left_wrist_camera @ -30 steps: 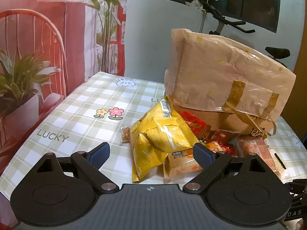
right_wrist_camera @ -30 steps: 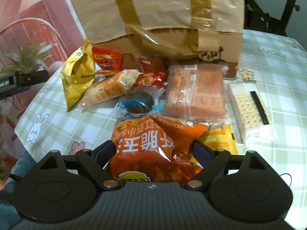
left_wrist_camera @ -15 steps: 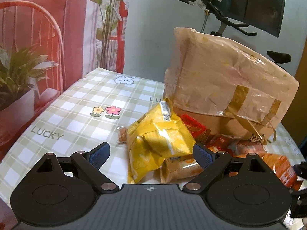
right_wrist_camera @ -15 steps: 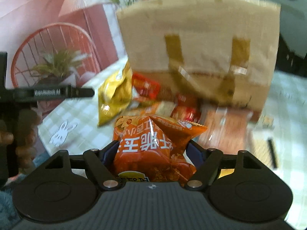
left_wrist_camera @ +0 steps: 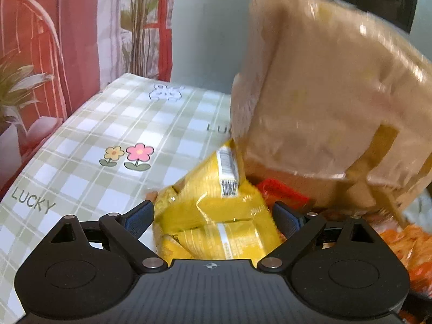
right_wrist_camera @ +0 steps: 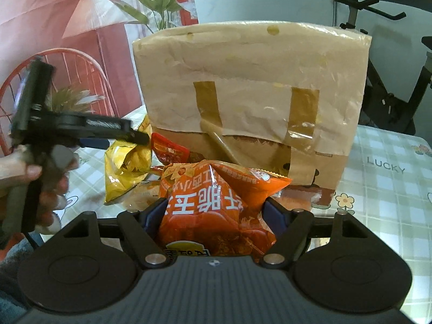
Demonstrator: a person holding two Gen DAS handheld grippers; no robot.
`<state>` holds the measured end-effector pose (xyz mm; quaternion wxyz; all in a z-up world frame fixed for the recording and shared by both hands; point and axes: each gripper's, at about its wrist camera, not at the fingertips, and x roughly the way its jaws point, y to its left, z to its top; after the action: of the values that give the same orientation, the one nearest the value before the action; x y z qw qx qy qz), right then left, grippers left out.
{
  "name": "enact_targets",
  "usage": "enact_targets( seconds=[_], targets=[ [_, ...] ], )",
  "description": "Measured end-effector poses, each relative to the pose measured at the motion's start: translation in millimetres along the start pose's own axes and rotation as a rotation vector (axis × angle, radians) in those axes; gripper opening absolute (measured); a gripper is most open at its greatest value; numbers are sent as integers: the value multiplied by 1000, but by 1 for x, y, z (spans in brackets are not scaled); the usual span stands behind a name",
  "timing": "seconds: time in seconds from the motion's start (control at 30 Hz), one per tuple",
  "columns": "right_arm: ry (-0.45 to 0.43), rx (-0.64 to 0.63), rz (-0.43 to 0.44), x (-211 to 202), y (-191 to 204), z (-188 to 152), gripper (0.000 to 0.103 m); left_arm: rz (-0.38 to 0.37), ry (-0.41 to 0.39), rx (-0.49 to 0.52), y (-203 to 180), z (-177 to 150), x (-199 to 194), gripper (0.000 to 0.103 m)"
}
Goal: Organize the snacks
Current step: 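Lift both held bags up and carry them over the tan box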
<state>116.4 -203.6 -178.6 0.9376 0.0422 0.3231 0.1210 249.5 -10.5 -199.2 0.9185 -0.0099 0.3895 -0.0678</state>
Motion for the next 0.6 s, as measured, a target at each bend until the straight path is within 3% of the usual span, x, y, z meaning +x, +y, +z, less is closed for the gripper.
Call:
enact_targets(
  seconds=[0.17,0.23,0.33,0.6],
  targets=[
    [11,26,-2,3,-7,-3,77,22,-13,25,1,-8,0,96],
    [15,31,0,5,-9,-2,77,13,-39,3,9,-9,-6,84],
    [10,27,5,5,-8,-1,77,1,-62,-22,20,-13,-17,78],
    [-7,38,6,-1,-7,-2,77,-4,-127,5,32,-21,-60,75]
  ],
)
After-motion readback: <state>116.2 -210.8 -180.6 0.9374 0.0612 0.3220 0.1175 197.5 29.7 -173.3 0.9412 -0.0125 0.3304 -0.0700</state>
